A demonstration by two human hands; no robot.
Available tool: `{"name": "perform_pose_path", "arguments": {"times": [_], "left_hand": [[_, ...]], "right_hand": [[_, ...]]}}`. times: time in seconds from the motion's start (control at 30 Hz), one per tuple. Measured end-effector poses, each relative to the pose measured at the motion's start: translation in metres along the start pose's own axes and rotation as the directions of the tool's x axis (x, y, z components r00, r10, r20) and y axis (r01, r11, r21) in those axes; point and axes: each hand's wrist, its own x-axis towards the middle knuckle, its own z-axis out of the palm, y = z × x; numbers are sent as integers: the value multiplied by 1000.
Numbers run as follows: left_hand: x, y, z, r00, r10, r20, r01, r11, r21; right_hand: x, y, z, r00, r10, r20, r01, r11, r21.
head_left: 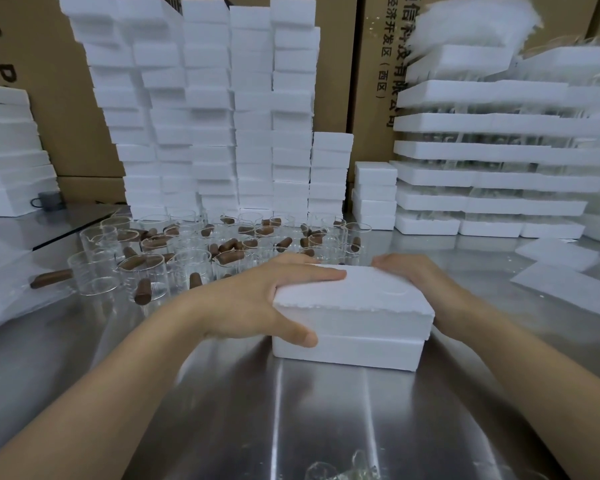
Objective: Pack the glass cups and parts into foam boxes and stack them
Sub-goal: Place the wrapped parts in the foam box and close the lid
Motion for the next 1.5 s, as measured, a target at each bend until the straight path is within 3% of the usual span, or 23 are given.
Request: {"name": "perform_pose_path", "arguments": {"times": [0.2, 0.3, 0.5, 0.63, 0.73, 0.93, 1.03, 1.2, 1.5], "left_hand": [[2, -4, -2, 988, -64, -138, 29, 969, -244], [1, -3, -5, 990, -96, -105, 40, 894, -446], [-1, -2, -8, 992, -102, -77, 43, 837, -545], [0, 1, -4, 989, -91, -120, 15, 852, -524], [2, 5, -2, 962, -66, -264, -76, 867, -493], [4, 8, 9, 856, 95, -508, -138, 989, -46], [4, 3, 11, 802, 142, -580, -144, 989, 41], [5, 1, 12, 771, 166, -615, -173, 984, 48], [1, 1, 11, 786, 155, -598, -152, 987, 56]], "right_hand": [[1, -7, 2, 994, -60, -96, 73, 987, 145], [0, -16, 0, 988, -153, -2, 150, 969, 196], [-3, -20, -5, 964, -216, 155, 175, 954, 242], [-1, -20, -7, 972, -222, 76, 195, 945, 261], [0, -21, -8, 976, -216, 7, 202, 924, 325], [0, -18, -9, 987, -163, 12, 141, 887, 440], [0, -16, -9, 988, -151, 37, 117, 882, 457], [0, -15, -11, 987, -148, 65, 99, 873, 478], [-1, -17, -11, 989, -128, 70, 79, 873, 482]]}}
